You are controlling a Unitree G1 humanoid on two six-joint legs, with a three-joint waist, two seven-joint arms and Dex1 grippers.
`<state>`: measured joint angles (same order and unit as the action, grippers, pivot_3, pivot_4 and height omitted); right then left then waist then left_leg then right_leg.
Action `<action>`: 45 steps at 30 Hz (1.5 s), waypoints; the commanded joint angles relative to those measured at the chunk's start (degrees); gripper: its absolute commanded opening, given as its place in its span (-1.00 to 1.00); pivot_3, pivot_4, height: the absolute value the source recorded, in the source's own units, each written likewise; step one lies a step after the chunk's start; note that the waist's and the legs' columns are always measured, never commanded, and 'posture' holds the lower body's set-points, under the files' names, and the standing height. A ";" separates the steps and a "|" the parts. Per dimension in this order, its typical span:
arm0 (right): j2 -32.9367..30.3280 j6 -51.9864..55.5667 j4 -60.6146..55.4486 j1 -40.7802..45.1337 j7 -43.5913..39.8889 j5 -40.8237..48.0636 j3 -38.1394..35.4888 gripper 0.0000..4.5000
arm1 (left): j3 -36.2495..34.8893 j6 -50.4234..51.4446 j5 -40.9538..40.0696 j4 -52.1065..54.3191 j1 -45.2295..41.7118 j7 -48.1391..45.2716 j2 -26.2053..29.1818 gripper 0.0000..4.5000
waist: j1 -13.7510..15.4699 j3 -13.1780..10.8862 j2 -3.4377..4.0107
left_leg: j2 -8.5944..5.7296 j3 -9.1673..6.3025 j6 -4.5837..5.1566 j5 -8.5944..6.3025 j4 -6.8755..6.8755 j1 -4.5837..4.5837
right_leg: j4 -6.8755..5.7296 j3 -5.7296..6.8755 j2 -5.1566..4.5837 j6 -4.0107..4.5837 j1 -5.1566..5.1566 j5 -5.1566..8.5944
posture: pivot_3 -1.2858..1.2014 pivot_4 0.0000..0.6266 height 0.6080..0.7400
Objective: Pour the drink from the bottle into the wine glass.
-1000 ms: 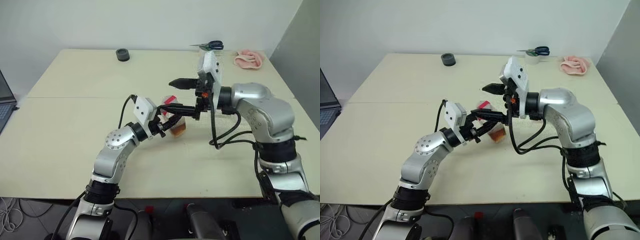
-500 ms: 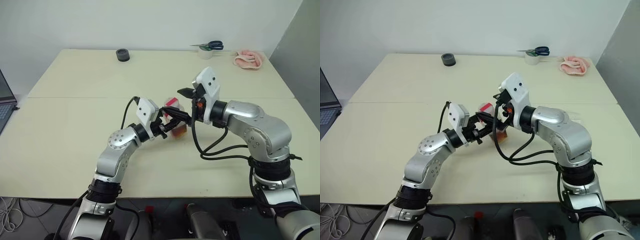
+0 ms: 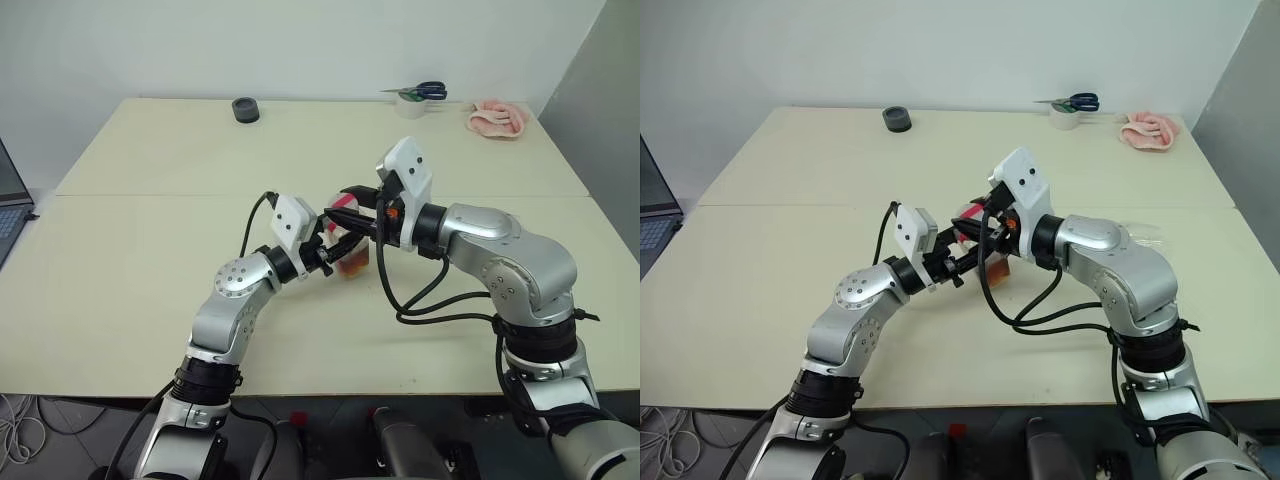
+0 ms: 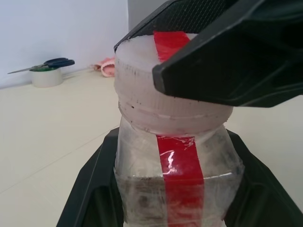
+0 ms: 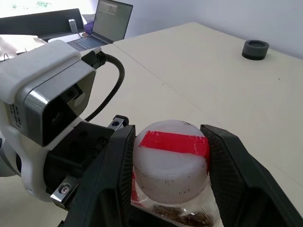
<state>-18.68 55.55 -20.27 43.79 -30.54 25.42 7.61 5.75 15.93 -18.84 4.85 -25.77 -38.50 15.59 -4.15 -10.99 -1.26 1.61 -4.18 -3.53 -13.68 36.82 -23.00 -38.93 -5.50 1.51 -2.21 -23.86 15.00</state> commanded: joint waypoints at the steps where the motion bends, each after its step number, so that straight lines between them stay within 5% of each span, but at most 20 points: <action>1: -1.25 -5.01 4.72 1.56 -2.11 -0.90 -1.63 -0.17 | -0.69 -1.03 -0.54 3.06 -0.62 -0.28 0.17 -0.09 | -0.01 0.00 0.00 | 0.00 0.01 0.00 0.00 0.00 0.00 | 0.00 0.00 0.00 0.00 0.00 0.00 | 0.03 -0.52 1.00; 11: -2.47 -12.56 12.86 4.20 -13.13 1.43 -0.76 -0.17 | -1.76 -0.54 -0.41 5.09 0.46 0.73 1.40 -0.11 | -0.09 0.00 0.00 | 0.01 0.01 0.00 0.00 -0.02 0.00 | 0.01 0.00 0.02 0.00 0.00 0.00 | 0.03 -0.52 1.00; 17: -7.89 -20.13 20.10 6.11 -42.39 4.38 6.71 -0.17 | -2.08 0.10 -0.37 6.24 1.47 0.87 1.91 -0.12 | 0.10 -0.01 0.00 | -0.04 0.02 0.00 0.00 -0.01 -0.01 | 0.07 0.00 -0.03 0.00 0.03 0.00 | 0.03 -0.52 1.00; 25: -6.95 -28.81 31.71 9.85 -46.41 -1.40 7.13 -0.17 | -2.40 0.41 -0.47 6.97 1.43 1.41 2.44 -0.13 | -0.43 -0.01 0.01 | 0.09 -0.01 0.01 0.00 0.01 0.07 | -0.02 0.00 0.12 0.01 0.05 0.00 | 0.03 -0.52 1.00; 33: -6.32 -25.63 31.24 10.22 -43.00 -0.79 4.42 -0.17 | -1.88 0.53 -0.36 6.56 1.08 1.37 1.79 -0.13 | -0.32 -0.01 0.01 | 0.04 0.00 0.00 0.00 0.01 0.04 | 0.01 0.00 0.02 0.02 0.05 -0.01 | 0.03 -0.52 1.00; 41: -7.29 -20.32 24.62 9.17 -38.38 1.31 0.65 1.00 | -1.68 -0.04 -0.33 4.36 -0.15 0.65 1.48 -0.14 | -0.28 -0.01 0.01 | 0.03 -0.01 0.00 0.00 0.03 0.04 | -0.02 0.01 0.03 0.01 0.05 -0.01 | 0.03 -0.52 1.00; 45: -7.21 -18.78 22.16 8.41 -33.28 0.99 -0.83 1.00 | -1.72 0.00 -0.31 3.93 -0.55 0.38 1.21 -0.14 | -0.25 -0.01 0.01 | 0.02 -0.01 0.00 0.00 0.02 0.03 | -0.01 0.01 0.01 0.01 0.04 -0.01 | 0.03 -0.52 1.00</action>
<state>-25.49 36.26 4.69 52.08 -65.54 25.87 8.86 5.10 17.19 -18.03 7.38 -25.00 -38.13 17.31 -4.40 -11.00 -1.25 1.63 -4.19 -3.53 -13.68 36.84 -22.97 -38.94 -5.50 1.53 -2.20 -23.82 15.00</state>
